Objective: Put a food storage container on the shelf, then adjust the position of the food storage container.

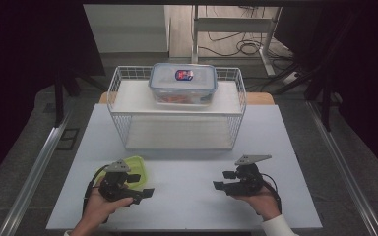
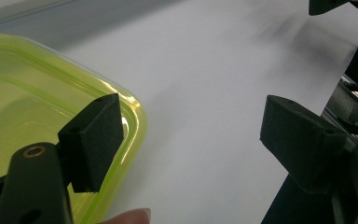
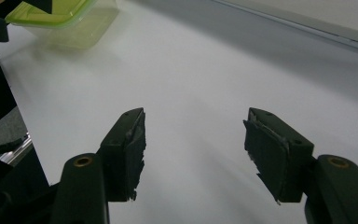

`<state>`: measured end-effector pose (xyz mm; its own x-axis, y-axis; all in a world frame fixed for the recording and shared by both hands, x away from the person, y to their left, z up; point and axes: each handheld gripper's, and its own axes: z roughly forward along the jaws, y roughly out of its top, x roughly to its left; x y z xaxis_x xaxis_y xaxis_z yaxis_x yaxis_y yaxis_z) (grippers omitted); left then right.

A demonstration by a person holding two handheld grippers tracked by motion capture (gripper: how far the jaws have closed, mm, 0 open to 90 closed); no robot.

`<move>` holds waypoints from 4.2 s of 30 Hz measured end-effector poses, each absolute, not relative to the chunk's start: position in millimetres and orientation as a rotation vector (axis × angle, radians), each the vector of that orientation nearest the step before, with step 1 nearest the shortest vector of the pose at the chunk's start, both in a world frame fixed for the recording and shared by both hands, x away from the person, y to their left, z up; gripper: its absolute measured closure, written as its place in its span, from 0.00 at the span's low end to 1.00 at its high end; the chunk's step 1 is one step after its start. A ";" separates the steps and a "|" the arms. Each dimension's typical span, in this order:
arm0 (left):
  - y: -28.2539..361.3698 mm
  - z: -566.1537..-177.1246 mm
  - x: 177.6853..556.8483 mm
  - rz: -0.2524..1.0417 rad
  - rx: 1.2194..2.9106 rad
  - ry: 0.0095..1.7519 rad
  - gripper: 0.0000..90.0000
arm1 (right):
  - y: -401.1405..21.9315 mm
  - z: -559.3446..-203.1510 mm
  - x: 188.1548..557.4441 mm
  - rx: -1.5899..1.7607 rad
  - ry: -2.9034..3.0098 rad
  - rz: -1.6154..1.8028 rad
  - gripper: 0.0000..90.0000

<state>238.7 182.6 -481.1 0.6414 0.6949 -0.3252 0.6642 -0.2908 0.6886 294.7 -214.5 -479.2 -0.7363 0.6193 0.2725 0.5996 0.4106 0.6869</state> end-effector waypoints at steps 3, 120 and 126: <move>188.7 -474.1 239.0 0.056 1.991 1.068 0.23 | -217.2 -477.7 294.9 1.134 2.609 1.267 0.43; 189.9 -520.1 286.3 -0.066 2.196 1.170 1.00 | -229.3 -482.4 296.7 1.232 2.562 1.277 0.40; 169.3 -522.1 292.7 -0.085 2.195 1.153 1.00 | -229.9 -482.5 296.9 1.232 2.562 1.281 0.40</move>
<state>292.7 169.3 -522.1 0.6112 0.7150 -0.3393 0.7570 -0.4031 0.5142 296.9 -229.9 -482.5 -0.6877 0.6588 0.3051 0.6392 0.3501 0.6847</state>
